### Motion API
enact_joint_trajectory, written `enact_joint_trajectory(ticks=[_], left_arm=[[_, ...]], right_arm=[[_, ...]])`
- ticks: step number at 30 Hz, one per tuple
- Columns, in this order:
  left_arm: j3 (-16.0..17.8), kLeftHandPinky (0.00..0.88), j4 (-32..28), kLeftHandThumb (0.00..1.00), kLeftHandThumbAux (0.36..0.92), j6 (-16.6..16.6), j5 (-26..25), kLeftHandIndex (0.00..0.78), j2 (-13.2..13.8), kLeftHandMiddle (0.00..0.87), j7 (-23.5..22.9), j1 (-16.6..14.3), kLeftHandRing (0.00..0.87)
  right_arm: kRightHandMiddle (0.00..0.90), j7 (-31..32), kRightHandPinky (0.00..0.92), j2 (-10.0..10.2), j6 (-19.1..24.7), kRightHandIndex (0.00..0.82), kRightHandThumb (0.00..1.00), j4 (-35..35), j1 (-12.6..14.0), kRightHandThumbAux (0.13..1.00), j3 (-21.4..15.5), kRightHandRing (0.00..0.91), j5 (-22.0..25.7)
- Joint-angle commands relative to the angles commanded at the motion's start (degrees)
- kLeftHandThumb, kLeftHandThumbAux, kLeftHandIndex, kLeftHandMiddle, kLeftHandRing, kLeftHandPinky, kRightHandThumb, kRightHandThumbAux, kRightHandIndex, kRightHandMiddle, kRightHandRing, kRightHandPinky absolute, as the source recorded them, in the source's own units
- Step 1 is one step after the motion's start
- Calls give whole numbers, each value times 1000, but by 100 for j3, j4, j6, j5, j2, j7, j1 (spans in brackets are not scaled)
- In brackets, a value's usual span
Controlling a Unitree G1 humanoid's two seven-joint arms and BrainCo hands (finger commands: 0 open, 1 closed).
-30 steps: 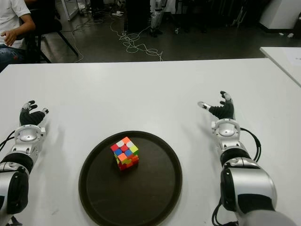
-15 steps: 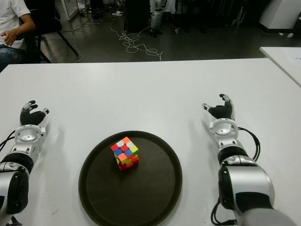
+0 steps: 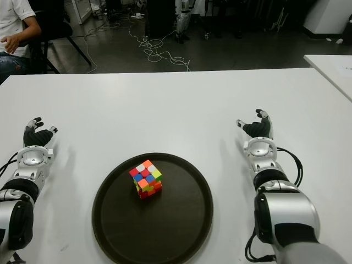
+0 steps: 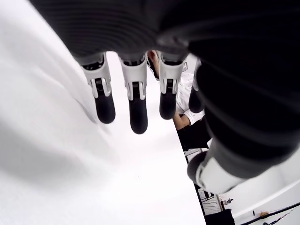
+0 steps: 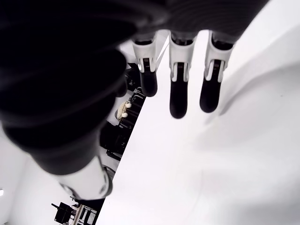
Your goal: Pick up the Rubik's Cube and put it in the plate
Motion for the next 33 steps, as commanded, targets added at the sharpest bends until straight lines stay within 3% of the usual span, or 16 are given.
enact_joint_trajectory(ticks=[8, 21, 33], left_arm=[[-10, 168, 4, 130, 745, 23, 21, 123, 8, 151, -8, -4, 162], [-24, 120, 6, 109, 751, 36, 36, 97, 38, 127, -74, -2, 134], [-98, 191, 6, 125, 762, 59, 106, 119, 49, 159, 1, -10, 175]], right_arm=[[206, 69, 317, 9, -46, 217, 365, -9, 8, 784, -35, 262, 38], [225, 63, 339, 42, 8, 226, 369, -12, -15, 779, -96, 280, 57], [210, 89, 327, 29, 27, 210, 358, -3, -12, 777, -110, 263, 30]])
